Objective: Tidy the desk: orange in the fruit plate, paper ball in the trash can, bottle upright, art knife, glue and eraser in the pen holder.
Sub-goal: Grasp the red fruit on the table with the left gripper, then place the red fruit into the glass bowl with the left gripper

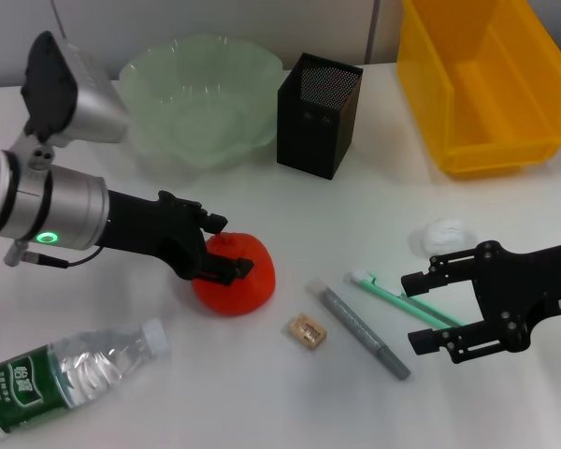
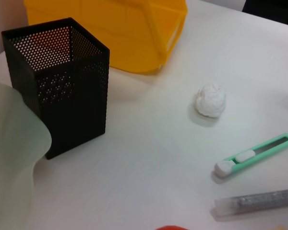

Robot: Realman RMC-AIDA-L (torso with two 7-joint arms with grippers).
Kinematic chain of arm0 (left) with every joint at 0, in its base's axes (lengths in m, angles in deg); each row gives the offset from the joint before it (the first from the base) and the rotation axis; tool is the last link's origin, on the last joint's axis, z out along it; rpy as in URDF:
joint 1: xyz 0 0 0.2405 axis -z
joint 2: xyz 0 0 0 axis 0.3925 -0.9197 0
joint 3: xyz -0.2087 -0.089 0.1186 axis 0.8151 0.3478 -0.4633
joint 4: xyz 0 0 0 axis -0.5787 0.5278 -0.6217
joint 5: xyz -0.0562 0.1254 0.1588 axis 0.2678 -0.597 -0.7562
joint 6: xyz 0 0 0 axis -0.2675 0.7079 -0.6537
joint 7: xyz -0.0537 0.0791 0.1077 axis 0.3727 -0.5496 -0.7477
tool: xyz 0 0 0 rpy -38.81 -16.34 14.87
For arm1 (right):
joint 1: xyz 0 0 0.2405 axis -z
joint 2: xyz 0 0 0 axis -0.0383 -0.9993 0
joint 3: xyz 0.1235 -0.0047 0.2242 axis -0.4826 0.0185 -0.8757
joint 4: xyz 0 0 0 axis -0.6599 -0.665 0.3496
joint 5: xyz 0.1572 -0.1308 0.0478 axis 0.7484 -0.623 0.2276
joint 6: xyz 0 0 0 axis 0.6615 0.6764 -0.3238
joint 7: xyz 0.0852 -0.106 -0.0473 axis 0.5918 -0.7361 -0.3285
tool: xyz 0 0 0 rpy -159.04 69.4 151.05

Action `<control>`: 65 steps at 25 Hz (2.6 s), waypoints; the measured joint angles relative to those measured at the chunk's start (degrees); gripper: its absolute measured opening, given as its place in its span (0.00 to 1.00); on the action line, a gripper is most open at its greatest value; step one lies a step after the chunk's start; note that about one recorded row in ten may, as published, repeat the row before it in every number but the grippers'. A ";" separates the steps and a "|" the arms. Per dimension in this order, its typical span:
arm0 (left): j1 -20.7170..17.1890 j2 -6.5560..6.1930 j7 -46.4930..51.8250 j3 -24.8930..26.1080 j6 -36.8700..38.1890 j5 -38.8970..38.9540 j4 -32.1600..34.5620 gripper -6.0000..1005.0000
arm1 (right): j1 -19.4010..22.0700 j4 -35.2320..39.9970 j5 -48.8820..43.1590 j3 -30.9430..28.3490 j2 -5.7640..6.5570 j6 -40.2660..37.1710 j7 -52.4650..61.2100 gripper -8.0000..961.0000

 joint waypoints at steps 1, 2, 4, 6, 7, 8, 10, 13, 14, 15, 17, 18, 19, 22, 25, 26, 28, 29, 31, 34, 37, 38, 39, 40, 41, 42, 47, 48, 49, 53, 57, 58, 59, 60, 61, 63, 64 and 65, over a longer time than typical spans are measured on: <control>0.02 0.00 -0.02 -0.68 -0.67 0.19 -0.11 0.76 | -0.02 0.00 0.01 0.11 -0.05 0.41 0.01 0.73; 0.02 0.00 -0.02 -0.68 -0.67 0.19 -0.11 0.76 | -0.02 0.00 0.01 0.11 -0.05 0.41 0.01 0.73; 0.02 0.03 -0.02 -3.04 -3.00 0.71 -0.19 0.75 | -0.02 0.00 -0.02 0.18 -0.21 0.71 0.07 0.73; -0.08 0.03 0.02 -4.21 -4.25 0.94 -0.20 0.75 | 0.15 0.00 -0.14 -0.05 -0.50 1.07 0.08 0.73; -0.08 0.03 0.02 -4.21 -4.25 0.94 -0.20 0.75 | 0.15 0.00 -0.14 -0.05 -0.50 1.07 0.08 0.73; -0.11 0.04 0.12 -4.50 -4.79 0.97 -0.23 0.75 | 0.23 0.01 -0.15 -0.11 -0.53 1.20 0.04 0.73; -0.13 0.04 0.17 -4.70 -5.47 1.02 -0.27 0.75 | 0.36 0.00 -0.15 -0.15 -0.58 1.74 -0.01 0.73; -0.14 0.04 0.13 -4.78 -5.59 1.02 -0.26 0.68 | 0.47 0.00 -0.02 -0.17 -0.62 2.31 -0.02 0.73; -0.14 0.04 0.13 -4.82 -5.53 0.99 -0.24 0.65 | 0.48 0.00 0.01 -0.16 -0.63 2.33 -0.02 0.73; -0.14 0.04 0.13 -4.82 -5.53 0.99 -0.24 0.59 | 0.47 0.00 0.02 -0.15 -0.65 2.34 -0.02 0.73; -0.22 0.00 0.15 -5.52 -5.36 0.69 -0.27 0.46 | 0.35 0.00 0.04 -0.12 -0.72 2.38 -0.02 0.73; -0.27 -0.01 0.20 -5.78 -5.35 0.64 -0.29 0.44 | 0.14 0.00 0.05 -0.14 -0.89 2.47 -0.03 0.72; -0.32 -0.04 0.31 -6.07 -5.28 0.62 -0.29 0.42 | 0.14 0.00 0.05 -0.14 -0.89 2.47 -0.03 0.72; -0.39 -0.07 0.54 -6.17 -5.20 0.58 -0.21 0.37 | -0.30 0.28 0.04 -0.08 -1.22 2.53 -0.03 0.72; -0.51 -0.20 0.67 -5.52 -4.65 0.81 0.38 0.32 | -0.56 0.38 0.02 0.00 -1.27 2.54 0.11 0.72; -0.53 -0.23 0.74 -5.14 -4.19 0.87 0.74 0.30 | -0.61 0.38 0.02 0.01 -1.28 2.54 0.23 0.72; -0.52 -0.24 0.99 -4.68 -3.42 0.89 1.39 0.26 | -0.63 0.38 0.03 -0.02 -1.28 2.54 0.23 0.72; -0.51 -0.35 1.95 -3.76 -2.24 0.63 2.96 0.25 | -0.64 0.34 0.06 -0.06 -1.28 2.54 0.23 0.72; -0.41 -0.57 4.29 -1.71 0.25 -0.54 6.66 0.23 | -0.64 0.12 0.13 -0.07 -1.28 2.48 0.07 0.72; -0.09 -0.65 5.06 0.19 1.88 -1.11 8.63 0.20 | -0.51 0.08 0.14 0.17 -1.27 2.07 -0.02 0.72; 2.00 -0.67 8.65 6.57 5.94 -3.79 13.04 0.19 | -0.26 0.12 0.17 0.25 -1.29 1.86 -0.12 0.72; 3.26 -0.66 11.05 8.67 6.19 -5.65 15.11 0.18 | -0.20 0.09 0.17 0.25 -1.29 1.85 -0.22 0.72; 3.26 -0.66 11.05 8.67 6.19 -5.65 15.11 0.18 | -0.18 -0.03 0.18 0.31 -1.35 1.85 -0.41 0.72; 3.26 -0.66 11.05 8.67 6.19 -5.65 15.11 0.17 | -0.15 -0.14 0.18 0.32 -1.41 1.85 -0.69 0.72; 3.26 -0.66 11.05 8.67 6.19 -5.65 15.11 0.16 | -0.15 -0.49 0.19 0.39 -1.55 1.83 -1.25 0.72; 7.01 -0.47 15.80 11.12 3.62 -9.06 17.46 0.16 | -0.15 -0.49 0.19 0.39 -1.55 1.83 -1.25 0.72; 10.48 -0.09 22.10 10.12 -6.62 -12.14 14.83 0.16 | -0.14 -0.70 0.20 0.71 -1.96 1.75 -1.57 0.72; 10.76 -0.06 23.64 9.20 -9.97 -12.88 13.34 0.16 | -0.14 -0.71 0.22 0.91 -2.01 1.74 -1.57 0.72; 10.89 -0.05 24.79 8.48 -13.00 -13.25 12.06 0.16 | -0.14 -0.75 0.24 1.22 -2.06 1.73 -1.58 0.72; 12.50 -0.04 26.57 6.55 -21.97 -13.52 4.54 0.16 | -0.60 -1.78 0.28 1.96 -2.12 1.67 -1.57 0.72; 13.90 -0.04 26.41 6.41 -24.64 -13.53 0.64 0.17 | -1.34 -2.34 0.29 2.05 -2.14 1.52 -1.60 0.72; 13.90 -0.04 26.41 6.41 -24.64 -13.53 0.64 0.17 | -1.34 -2.34 0.29 2.05 -2.14 1.52 -1.60 0.72; 15.08 -0.03 26.18 6.36 -26.46 -13.53 -1.66 0.17 | -1.48 -2.43 0.33 2.09 -2.15 1.50 -1.60 0.72; 15.39 0.03 26.11 6.15 -26.76 -13.41 -2.14 0.17 | -1.52 -2.49 0.41 2.10 -2.15 1.50 -1.60 0.72; 15.39 0.03 26.11 6.15 -26.76 -13.41 -2.14 0.17 | -1.60 -2.75 0.70 2.12 -2.15 1.50 -1.70 0.72; 15.62 0.22 26.41 5.26 -27.09 -13.05 -2.31 0.17 | -1.68 -2.95 0.81 2.13 -2.15 1.50 -1.84 0.72; 15.62 0.22 26.41 5.26 -27.09 -13.05 -2.31 0.17 | -1.78 -3.20 0.90 2.14 -2.15 1.52 -2.04 0.72; 15.62 0.27 26.48 5.11 -27.18 -13.03 -2.31 0.17 | -1.88 -3.35 0.95 2.14 -2.15 1.56 -2.18 0.72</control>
